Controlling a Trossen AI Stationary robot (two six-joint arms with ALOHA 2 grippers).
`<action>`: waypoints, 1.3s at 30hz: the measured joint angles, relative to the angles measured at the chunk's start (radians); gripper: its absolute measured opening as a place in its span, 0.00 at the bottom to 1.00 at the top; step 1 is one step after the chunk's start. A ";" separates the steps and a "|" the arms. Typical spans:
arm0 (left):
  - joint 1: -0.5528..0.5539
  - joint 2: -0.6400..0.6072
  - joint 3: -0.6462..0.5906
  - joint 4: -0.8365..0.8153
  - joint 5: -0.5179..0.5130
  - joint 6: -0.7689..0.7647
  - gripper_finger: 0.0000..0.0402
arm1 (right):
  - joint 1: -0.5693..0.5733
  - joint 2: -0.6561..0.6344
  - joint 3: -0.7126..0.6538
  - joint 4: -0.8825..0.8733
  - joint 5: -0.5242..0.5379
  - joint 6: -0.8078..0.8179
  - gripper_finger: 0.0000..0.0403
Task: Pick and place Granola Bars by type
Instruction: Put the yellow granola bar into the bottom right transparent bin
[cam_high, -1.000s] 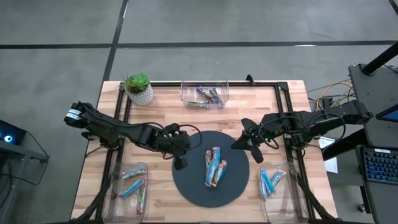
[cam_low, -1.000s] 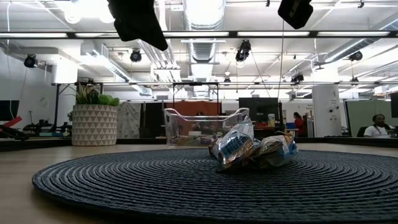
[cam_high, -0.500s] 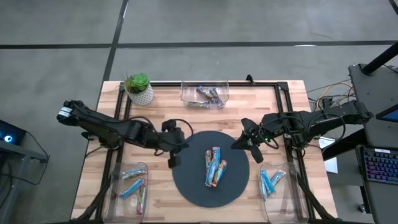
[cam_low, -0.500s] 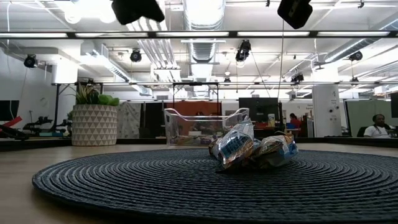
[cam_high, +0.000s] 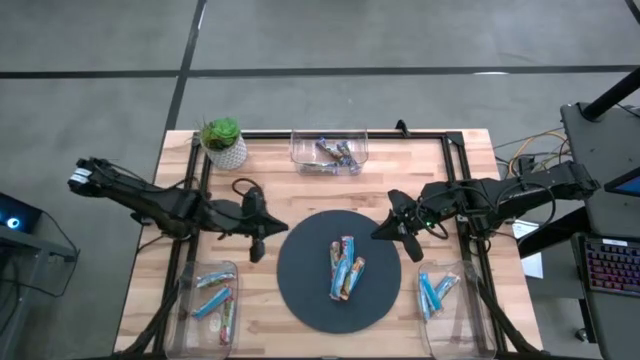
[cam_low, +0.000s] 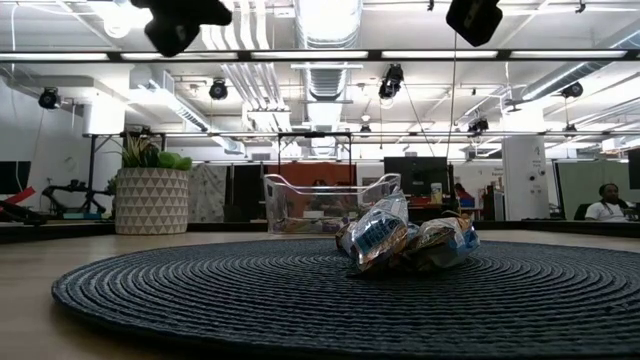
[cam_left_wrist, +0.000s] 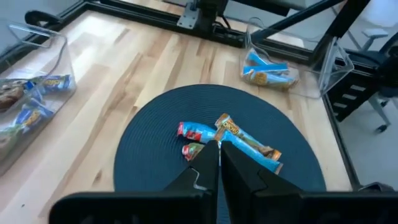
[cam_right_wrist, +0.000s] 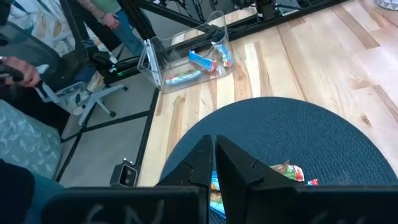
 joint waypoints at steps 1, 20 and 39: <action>0.000 -0.021 -0.018 0.001 -0.002 0.003 0.00 | -0.001 0.000 0.000 0.000 0.000 -0.001 0.03; 0.000 -0.101 -0.138 0.002 -0.010 0.051 0.00 | -0.001 0.000 -0.003 0.000 0.003 -0.012 0.03; 0.000 -0.101 -0.140 0.001 -0.010 0.049 0.00 | 0.038 0.000 0.019 -0.009 0.000 -0.024 0.03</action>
